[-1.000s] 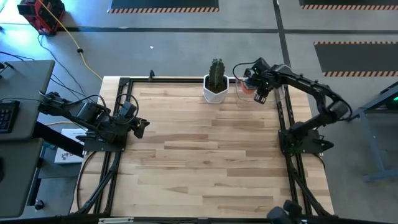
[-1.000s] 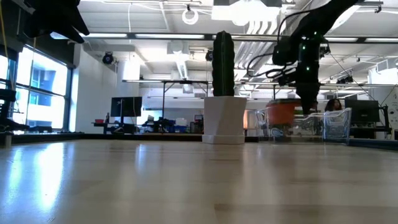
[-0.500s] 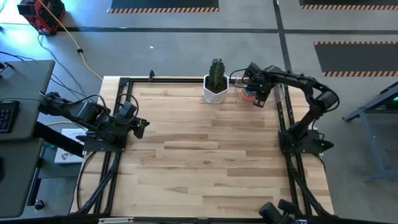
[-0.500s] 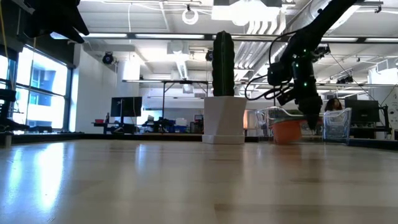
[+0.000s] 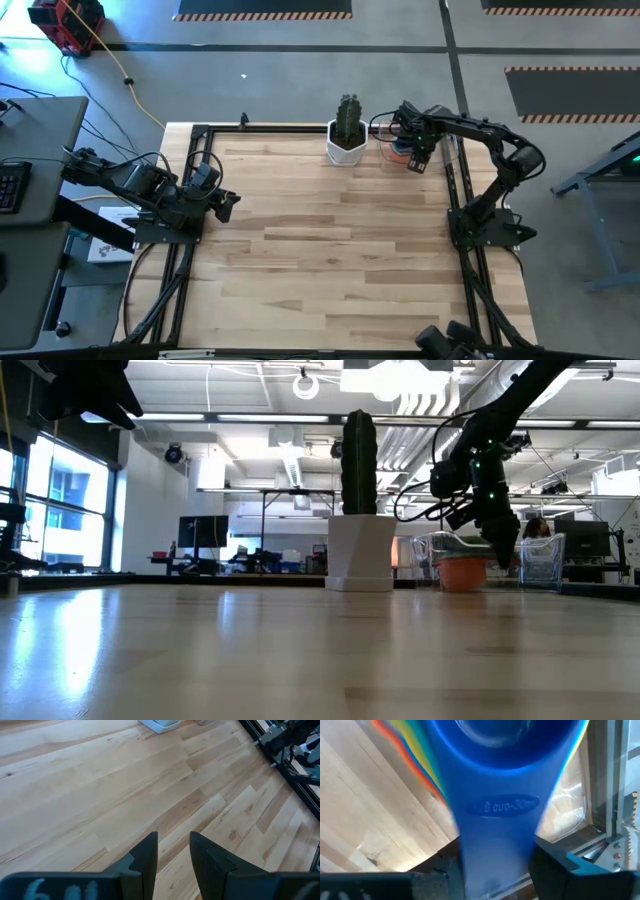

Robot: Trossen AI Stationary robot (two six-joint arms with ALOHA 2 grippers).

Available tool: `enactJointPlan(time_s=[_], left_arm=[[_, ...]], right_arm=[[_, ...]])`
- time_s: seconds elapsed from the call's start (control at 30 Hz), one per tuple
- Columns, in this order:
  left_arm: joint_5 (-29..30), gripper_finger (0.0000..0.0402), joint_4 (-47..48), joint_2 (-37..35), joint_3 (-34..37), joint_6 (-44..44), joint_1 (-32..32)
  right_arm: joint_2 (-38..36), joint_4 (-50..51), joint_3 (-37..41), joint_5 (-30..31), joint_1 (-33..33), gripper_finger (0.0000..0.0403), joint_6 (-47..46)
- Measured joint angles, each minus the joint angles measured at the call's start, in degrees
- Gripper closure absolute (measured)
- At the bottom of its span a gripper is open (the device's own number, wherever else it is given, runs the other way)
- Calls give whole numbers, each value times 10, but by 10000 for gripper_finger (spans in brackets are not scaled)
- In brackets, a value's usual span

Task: Nest measuring cups in basket
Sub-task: Put the stack of measuring cups into the transparent bin

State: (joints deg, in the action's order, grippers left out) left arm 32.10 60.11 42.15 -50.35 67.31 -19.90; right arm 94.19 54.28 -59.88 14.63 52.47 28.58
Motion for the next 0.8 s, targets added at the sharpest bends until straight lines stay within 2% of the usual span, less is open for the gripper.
enactJointPlan(time_s=[0.13,0.47,0.8], left_arm=[[0,298,0,0,0,0,0],[0,298,0,0,0,0,0],[0,298,0,0,0,0,0]], right_arm=[[0,0,0,-12,0,219,2],[-1,0,0,-13,0,217,-3],[-59,6,0,-27,0,215,-16]])
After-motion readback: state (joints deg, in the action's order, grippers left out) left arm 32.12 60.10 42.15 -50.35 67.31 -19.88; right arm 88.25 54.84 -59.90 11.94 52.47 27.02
